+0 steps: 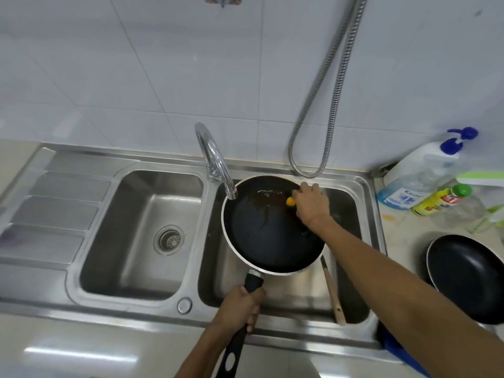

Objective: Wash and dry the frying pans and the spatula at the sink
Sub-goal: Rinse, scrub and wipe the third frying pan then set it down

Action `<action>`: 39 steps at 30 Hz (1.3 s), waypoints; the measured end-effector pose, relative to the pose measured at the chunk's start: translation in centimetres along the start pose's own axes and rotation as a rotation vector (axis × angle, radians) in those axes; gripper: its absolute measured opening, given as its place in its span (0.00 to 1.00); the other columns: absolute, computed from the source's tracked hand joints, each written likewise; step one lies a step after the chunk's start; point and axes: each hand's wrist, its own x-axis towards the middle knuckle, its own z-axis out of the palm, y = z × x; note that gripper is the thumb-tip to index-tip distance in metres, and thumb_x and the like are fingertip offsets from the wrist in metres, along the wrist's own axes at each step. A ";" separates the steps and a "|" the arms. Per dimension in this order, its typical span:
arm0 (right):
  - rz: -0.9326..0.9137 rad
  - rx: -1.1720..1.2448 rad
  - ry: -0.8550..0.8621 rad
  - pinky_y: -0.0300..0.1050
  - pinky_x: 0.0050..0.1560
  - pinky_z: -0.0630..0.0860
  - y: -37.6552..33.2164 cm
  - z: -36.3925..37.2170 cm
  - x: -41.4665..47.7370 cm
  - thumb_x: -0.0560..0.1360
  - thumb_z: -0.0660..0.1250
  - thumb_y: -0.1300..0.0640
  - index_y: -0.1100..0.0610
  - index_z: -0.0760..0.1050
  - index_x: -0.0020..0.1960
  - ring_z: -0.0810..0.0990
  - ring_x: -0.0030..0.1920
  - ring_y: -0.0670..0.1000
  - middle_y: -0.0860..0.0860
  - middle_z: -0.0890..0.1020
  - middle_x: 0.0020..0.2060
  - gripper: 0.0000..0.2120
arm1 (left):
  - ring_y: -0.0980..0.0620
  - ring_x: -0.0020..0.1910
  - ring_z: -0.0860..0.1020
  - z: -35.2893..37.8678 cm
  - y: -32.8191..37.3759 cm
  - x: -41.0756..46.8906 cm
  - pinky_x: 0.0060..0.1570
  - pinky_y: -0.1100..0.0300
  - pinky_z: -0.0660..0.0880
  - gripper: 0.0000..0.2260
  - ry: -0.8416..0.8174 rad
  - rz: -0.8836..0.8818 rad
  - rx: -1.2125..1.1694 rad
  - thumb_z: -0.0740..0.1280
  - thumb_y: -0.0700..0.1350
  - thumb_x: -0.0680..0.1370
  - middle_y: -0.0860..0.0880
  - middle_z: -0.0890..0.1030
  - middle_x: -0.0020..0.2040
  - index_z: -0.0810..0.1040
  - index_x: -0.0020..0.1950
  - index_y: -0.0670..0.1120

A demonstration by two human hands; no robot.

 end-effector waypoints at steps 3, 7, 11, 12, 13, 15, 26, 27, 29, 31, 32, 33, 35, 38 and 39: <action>0.002 -0.042 -0.106 0.55 0.60 0.73 0.4 0.7 -3.6 0.74 0.68 0.54 0.52 0.75 0.64 0.72 0.63 0.59 0.54 0.74 0.62 0.18 | 0.51 0.20 0.63 0.3 -0.1 0.1 0.23 0.62 0.62 0.22 -0.002 -0.013 -0.008 0.67 0.45 0.81 0.47 0.64 0.24 0.66 0.28 0.48; 0.030 0.119 -0.285 0.53 0.57 0.75 -1.4 1.7 -9.4 0.74 0.67 0.53 0.53 0.75 0.63 0.75 0.61 0.59 0.54 0.78 0.59 0.18 | 0.51 0.20 0.63 1.0 -0.3 0.2 0.23 0.62 0.62 0.21 0.018 -0.050 -0.009 0.67 0.43 0.81 0.48 0.65 0.23 0.66 0.28 0.47; 0.010 0.430 -0.442 0.49 0.49 0.77 -4.8 2.3 -12.8 0.73 0.65 0.55 0.52 0.79 0.52 0.82 0.53 0.60 0.55 0.83 0.50 0.09 | 0.52 0.19 0.63 1.6 -0.7 0.0 0.22 0.62 0.63 0.20 0.035 -0.079 0.038 0.66 0.42 0.81 0.49 0.65 0.22 0.66 0.29 0.46; 0.001 0.526 -0.469 0.48 0.48 0.77 -5.7 2.3 -12.9 0.74 0.65 0.54 0.52 0.80 0.49 0.82 0.51 0.59 0.54 0.83 0.48 0.07 | 0.52 0.19 0.63 1.8 -0.7 -0.1 0.22 0.62 0.63 0.20 0.038 -0.087 0.045 0.66 0.42 0.81 0.49 0.65 0.22 0.67 0.30 0.46; -0.016 0.613 -0.480 0.48 0.49 0.77 -6.6 2.1 -12.9 0.75 0.64 0.52 0.51 0.80 0.48 0.82 0.50 0.57 0.53 0.83 0.47 0.07 | 0.52 0.19 0.64 2.0 -0.8 -0.2 0.22 0.62 0.63 0.19 0.038 -0.097 0.047 0.66 0.42 0.81 0.49 0.66 0.23 0.67 0.31 0.46; -0.036 0.771 -0.475 0.49 0.51 0.78 -8.6 1.4 -12.5 0.78 0.63 0.49 0.50 0.80 0.48 0.82 0.50 0.55 0.52 0.84 0.47 0.09 | 0.51 0.20 0.65 2.2 -0.7 -0.4 0.24 0.61 0.65 0.17 0.038 -0.122 0.053 0.66 0.43 0.81 0.49 0.67 0.24 0.69 0.33 0.45; -0.107 0.958 -0.210 0.52 0.51 0.75 -13.3 -0.2 -10.1 0.80 0.63 0.46 0.54 0.76 0.54 0.79 0.51 0.55 0.54 0.81 0.50 0.12 | 0.52 0.21 0.68 1.4 0.1 -0.9 0.26 0.60 0.68 0.12 0.063 -0.061 0.060 0.65 0.43 0.81 0.49 0.70 0.25 0.72 0.37 0.44; -0.119 0.964 -0.137 0.52 0.50 0.74 -13.6 -0.1 -9.7 0.80 0.64 0.46 0.53 0.75 0.52 0.79 0.50 0.56 0.54 0.80 0.49 0.11 | 0.52 0.21 0.68 1.4 0.1 -1.0 0.26 0.60 0.68 0.13 0.068 -0.054 0.066 0.65 0.43 0.81 0.48 0.70 0.25 0.72 0.36 0.44; -0.137 0.961 -0.006 0.50 0.47 0.72 -14.1 -0.3 -8.2 0.79 0.64 0.47 0.53 0.73 0.50 0.77 0.50 0.56 0.53 0.78 0.48 0.09 | 0.51 0.21 0.67 1.6 0.0 -1.2 0.26 0.60 0.67 0.15 0.073 -0.050 0.072 0.66 0.43 0.81 0.48 0.69 0.24 0.71 0.34 0.45; -0.132 0.883 0.112 0.50 0.46 0.72 -14.1 -0.6 -6.0 0.80 0.63 0.50 0.54 0.72 0.54 0.76 0.50 0.56 0.53 0.75 0.51 0.07 | 0.52 0.20 0.66 2.0 -0.2 -1.6 0.24 0.61 0.67 0.18 0.062 -0.052 0.073 0.66 0.45 0.81 0.49 0.69 0.24 0.70 0.32 0.47; -0.107 0.819 0.172 0.51 0.46 0.74 -13.7 -0.8 -4.8 0.81 0.62 0.51 0.54 0.71 0.56 0.75 0.51 0.57 0.54 0.74 0.53 0.08 | 0.53 0.20 0.66 2.2 -0.3 -1.8 0.24 0.61 0.67 0.18 0.057 -0.054 0.077 0.67 0.46 0.82 0.49 0.69 0.24 0.70 0.32 0.47; -0.061 0.761 0.213 0.53 0.46 0.76 -13.1 -1.0 -3.6 0.81 0.61 0.53 0.54 0.71 0.59 0.75 0.52 0.58 0.55 0.73 0.55 0.09 | 0.53 0.20 0.66 2.4 -0.4 -1.9 0.24 0.61 0.67 0.18 0.057 -0.056 0.079 0.67 0.47 0.82 0.49 0.69 0.24 0.70 0.32 0.47; 0.064 0.689 0.223 0.56 0.47 0.76 -11.2 -1.3 -1.4 0.80 0.61 0.55 0.53 0.70 0.61 0.73 0.55 0.60 0.56 0.71 0.58 0.10 | 0.52 0.20 0.66 2.6 -0.7 -2.1 0.24 0.61 0.67 0.19 0.068 -0.047 0.077 0.68 0.47 0.81 0.48 0.69 0.24 0.70 0.31 0.47; 0.224 0.630 0.174 0.56 0.49 0.74 -7.7 -1.3 0.7 0.78 0.61 0.59 0.53 0.70 0.61 0.71 0.58 0.64 0.58 0.69 0.62 0.12 | 0.52 0.19 0.65 2.3 -0.8 -2.3 0.23 0.62 0.65 0.19 0.074 -0.026 0.072 0.68 0.46 0.81 0.48 0.67 0.24 0.68 0.31 0.46; 0.260 0.611 0.164 0.57 0.51 0.74 -6.5 -1.0 1.1 0.77 0.61 0.61 0.53 0.70 0.62 0.72 0.58 0.65 0.58 0.69 0.63 0.13 | 0.52 0.19 0.65 2.1 -0.9 -2.2 0.23 0.62 0.65 0.18 0.077 -0.020 0.078 0.68 0.46 0.80 0.47 0.67 0.24 0.68 0.32 0.46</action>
